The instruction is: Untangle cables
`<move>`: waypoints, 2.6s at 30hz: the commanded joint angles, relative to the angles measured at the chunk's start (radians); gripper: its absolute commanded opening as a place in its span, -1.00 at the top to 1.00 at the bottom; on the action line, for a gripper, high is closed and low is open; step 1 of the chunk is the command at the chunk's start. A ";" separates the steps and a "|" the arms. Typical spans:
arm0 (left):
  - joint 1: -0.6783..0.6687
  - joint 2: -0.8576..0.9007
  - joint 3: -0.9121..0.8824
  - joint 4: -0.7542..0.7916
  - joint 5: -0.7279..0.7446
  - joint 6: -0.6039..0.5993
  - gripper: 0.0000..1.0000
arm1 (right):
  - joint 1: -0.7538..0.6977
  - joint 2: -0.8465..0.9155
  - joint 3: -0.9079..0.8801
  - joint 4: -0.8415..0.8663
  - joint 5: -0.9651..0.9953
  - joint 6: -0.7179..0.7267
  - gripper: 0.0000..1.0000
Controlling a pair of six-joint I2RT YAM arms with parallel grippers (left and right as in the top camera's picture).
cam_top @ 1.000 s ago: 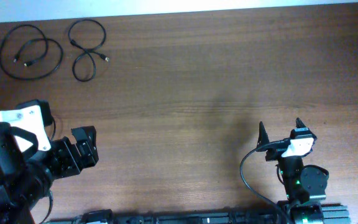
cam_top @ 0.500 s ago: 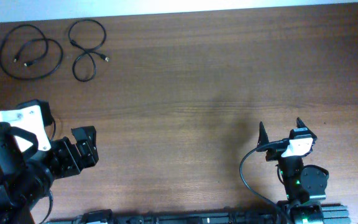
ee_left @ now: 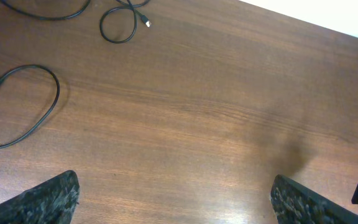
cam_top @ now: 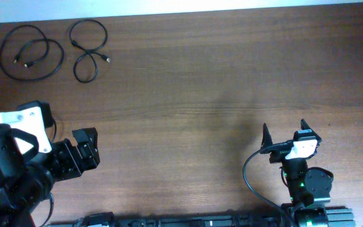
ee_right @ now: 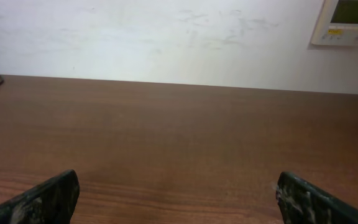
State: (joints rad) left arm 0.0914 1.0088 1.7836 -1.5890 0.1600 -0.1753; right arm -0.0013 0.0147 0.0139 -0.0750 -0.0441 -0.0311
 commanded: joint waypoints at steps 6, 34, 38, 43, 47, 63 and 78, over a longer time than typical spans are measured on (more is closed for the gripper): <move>-0.004 -0.003 -0.004 -0.022 -0.006 0.016 -0.97 | -0.005 -0.010 -0.008 -0.003 0.014 -0.006 -0.97; -0.111 -0.576 -0.853 0.498 -0.053 0.072 -0.97 | -0.005 -0.010 -0.008 -0.003 0.014 -0.006 -0.97; -0.110 -0.602 -0.961 0.560 -0.053 0.072 -0.97 | -0.005 -0.010 -0.008 -0.003 0.014 -0.006 -0.97; -0.108 -0.664 -1.114 0.753 -0.090 0.072 -0.97 | -0.005 -0.010 -0.008 -0.003 0.014 -0.006 -0.97; -0.108 -0.738 -1.264 0.983 -0.141 0.072 -0.97 | -0.005 -0.010 -0.008 -0.003 0.014 -0.006 -0.97; -0.108 -0.958 -1.650 1.477 -0.142 0.095 -0.97 | -0.005 -0.010 -0.008 -0.003 0.014 -0.006 -0.97; -0.107 -1.004 -1.775 1.656 -0.270 0.095 -0.97 | -0.005 -0.010 -0.008 -0.003 0.014 -0.006 -0.97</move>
State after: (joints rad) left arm -0.0147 0.0147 0.0170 0.0540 -0.0212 -0.0963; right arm -0.0013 0.0147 0.0139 -0.0746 -0.0410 -0.0330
